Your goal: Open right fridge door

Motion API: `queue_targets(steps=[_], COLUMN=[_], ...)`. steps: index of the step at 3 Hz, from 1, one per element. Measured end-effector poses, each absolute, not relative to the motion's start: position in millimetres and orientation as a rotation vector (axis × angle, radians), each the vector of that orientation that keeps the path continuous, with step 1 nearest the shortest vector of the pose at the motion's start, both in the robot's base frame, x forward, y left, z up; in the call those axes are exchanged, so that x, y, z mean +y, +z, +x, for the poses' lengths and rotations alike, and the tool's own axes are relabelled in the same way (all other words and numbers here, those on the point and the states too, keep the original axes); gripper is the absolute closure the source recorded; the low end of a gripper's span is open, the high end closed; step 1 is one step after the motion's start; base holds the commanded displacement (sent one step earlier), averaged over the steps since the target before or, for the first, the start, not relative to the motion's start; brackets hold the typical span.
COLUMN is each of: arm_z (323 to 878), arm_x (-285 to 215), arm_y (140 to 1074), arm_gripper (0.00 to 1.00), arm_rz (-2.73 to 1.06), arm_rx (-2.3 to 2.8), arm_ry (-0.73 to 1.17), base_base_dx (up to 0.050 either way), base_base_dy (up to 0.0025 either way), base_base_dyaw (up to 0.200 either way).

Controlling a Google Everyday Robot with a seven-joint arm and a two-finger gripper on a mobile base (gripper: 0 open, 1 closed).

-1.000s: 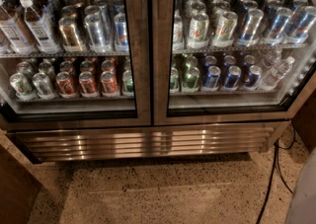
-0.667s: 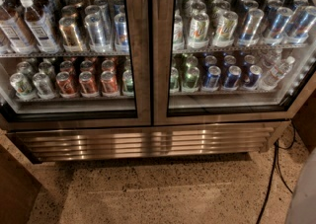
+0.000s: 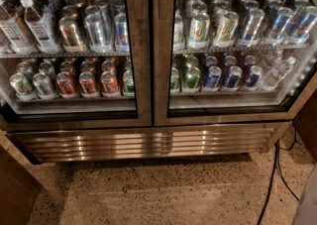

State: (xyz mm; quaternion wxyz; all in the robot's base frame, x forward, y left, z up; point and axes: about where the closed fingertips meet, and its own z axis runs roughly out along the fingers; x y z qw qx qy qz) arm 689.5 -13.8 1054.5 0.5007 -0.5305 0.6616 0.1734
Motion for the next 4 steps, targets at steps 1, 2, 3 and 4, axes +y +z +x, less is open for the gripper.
queue_targets(steps=[1, 2, 3, 4], arm_z=[690.9, 690.9, 689.1, 689.1], arm_x=[-14.1, -14.1, -11.0, -12.2], arm_y=[1054.9, 1054.9, 1053.9, 1051.6], arm_gripper=[1.0, 1.0, 1.0, 1.0], arm_rz=[-1.282, -1.282, -1.293, -1.297], arm_rx=[1.559, 1.558, 1.539, 1.533], arm_ry=[0.368, 0.368, 0.309, 0.29], base_base_dx=[0.0, 0.0, 0.0, 0.0], base_base_dy=[0.0, 0.0, 0.0, 0.0], base_base_dyaw=[0.0, 0.0, 0.0, 0.0])
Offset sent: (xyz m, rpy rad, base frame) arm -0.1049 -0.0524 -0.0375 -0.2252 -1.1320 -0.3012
